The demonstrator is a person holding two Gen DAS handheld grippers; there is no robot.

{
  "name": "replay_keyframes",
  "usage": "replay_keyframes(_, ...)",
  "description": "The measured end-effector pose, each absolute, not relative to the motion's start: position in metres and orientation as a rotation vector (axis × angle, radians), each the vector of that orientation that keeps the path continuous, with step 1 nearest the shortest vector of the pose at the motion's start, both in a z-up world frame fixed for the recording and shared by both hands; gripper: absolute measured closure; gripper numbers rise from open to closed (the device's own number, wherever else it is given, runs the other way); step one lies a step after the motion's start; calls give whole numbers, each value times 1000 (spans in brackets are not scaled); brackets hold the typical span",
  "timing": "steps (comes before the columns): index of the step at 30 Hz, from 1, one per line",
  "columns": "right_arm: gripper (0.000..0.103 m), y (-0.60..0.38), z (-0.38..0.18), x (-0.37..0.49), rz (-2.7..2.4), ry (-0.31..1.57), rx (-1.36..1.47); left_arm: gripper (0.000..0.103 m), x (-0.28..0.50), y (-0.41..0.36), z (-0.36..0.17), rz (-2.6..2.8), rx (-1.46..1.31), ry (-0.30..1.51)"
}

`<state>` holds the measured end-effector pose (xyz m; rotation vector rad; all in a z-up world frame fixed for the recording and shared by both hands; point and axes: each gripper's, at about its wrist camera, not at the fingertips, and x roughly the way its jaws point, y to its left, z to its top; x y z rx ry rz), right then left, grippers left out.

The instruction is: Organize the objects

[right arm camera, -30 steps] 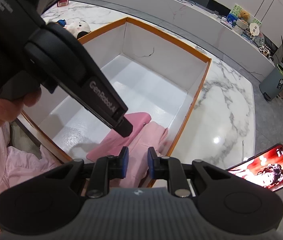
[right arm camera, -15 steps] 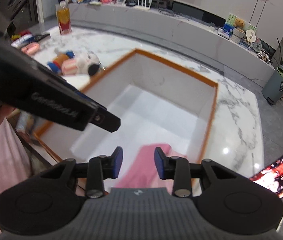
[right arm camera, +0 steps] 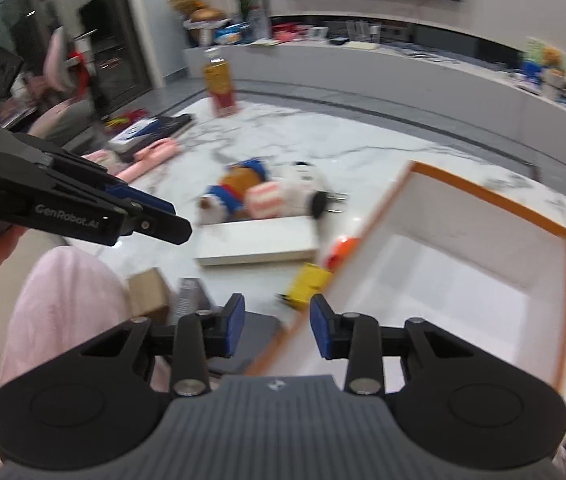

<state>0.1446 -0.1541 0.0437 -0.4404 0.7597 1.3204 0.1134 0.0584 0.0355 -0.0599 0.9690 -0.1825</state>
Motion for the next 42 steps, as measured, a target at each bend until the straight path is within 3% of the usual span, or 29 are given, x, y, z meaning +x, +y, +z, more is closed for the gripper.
replay_keyframes(4, 71, -125, 34, 120, 1383, 776, -505, 63, 106, 83, 19, -136, -117, 1024)
replay_keyframes(13, 71, -79, -7, 89, 1459, 916, -579, 51, 97, 108, -19, -133, -100, 1115)
replay_keyframes(19, 73, -71, -20, 89, 1409, 892, -704, 51, 97, 102, -17, -203, -162, 1072)
replay_keyframes(22, 77, -71, -20, 94, 1398, 877, -766, 57, 109, 94, -25, -224, -201, 1148)
replay_keyframes(26, 77, -76, -20, 98, 1373, 849, -829, 57, 114, 86, -39, -221, -224, 1222)
replay_keyframes(34, 77, -88, -16, 94, 1402, 778, -880, 48, 111, 80, -63, -163, -327, 1299)
replay_keyframes(42, 76, -92, -17, 94, 1418, 770, -876, 51, 116, 77, -67, -84, -289, 1257)
